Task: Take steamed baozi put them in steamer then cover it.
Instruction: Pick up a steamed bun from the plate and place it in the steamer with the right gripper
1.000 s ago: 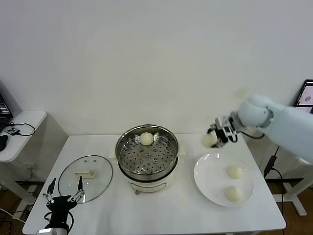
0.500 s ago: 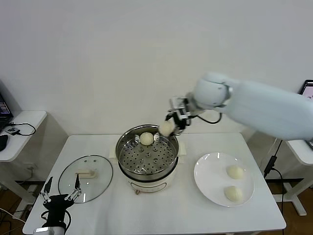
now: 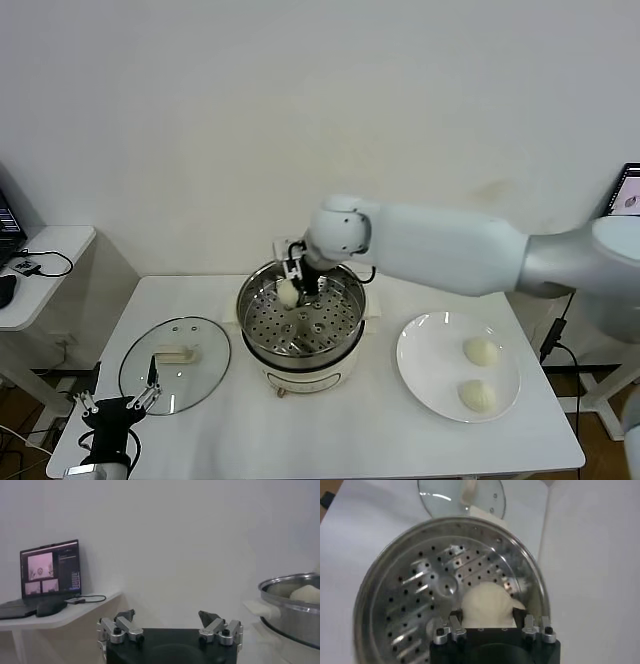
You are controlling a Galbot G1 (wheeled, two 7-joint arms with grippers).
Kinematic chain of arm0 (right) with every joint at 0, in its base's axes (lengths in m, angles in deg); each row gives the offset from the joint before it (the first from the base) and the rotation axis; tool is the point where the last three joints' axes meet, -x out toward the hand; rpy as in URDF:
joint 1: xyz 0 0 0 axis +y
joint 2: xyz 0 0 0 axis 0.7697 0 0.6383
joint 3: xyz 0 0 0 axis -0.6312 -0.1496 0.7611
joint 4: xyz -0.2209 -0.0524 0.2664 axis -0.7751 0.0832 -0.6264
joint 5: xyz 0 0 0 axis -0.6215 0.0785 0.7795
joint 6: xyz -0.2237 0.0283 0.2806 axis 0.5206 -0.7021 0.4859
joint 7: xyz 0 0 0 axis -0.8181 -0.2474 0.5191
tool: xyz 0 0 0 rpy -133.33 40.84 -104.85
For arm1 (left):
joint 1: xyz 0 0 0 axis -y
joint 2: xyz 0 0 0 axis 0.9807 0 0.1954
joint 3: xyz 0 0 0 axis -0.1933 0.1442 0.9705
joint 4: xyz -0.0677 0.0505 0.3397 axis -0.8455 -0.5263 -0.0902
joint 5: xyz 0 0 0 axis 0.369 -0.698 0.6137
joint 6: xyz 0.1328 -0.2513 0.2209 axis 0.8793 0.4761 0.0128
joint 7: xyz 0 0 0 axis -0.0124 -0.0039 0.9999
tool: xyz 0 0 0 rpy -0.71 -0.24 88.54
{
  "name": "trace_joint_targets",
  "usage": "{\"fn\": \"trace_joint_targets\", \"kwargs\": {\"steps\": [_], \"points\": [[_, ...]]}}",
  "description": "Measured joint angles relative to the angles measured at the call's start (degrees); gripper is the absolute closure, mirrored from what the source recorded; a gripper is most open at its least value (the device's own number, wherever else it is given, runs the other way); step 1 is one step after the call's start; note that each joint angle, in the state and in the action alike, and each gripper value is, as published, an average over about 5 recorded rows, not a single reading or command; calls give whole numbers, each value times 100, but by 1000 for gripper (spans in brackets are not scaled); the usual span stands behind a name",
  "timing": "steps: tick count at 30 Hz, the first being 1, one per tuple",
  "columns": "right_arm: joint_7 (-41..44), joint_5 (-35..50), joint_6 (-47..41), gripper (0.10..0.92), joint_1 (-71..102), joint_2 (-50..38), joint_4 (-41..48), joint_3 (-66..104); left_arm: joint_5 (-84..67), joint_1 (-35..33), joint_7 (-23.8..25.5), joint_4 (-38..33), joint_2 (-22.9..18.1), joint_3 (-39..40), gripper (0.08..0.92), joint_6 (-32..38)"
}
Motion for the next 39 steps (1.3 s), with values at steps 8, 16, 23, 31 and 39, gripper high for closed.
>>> {"fn": "trace_joint_targets", "kwargs": {"steps": [8, 16, 23, 31, 39], "points": [[-133, -59, -45, 397, 258, 310, 343, 43, 1, 4, 0, 16, 0, -5, 177, 12], [-260, -96, -55, 397, 459, 532, 646, 132, 3, 8, -1, 22, -3, -6, 177, 25], [-298, -116, -51, 393, 592, 667, 859, 199, 5, 5, -1, 16, -8, -8, 177, 27], [-222, -150, -33, 229, 590, 627, 883, 228, 8, -20, -3, -3, -20, -10, 177, 29], [249, -269, 154, 203, 242, 215, 532, 247, 37, -30, -4, -65, -42, 36, 177, 30]]}}
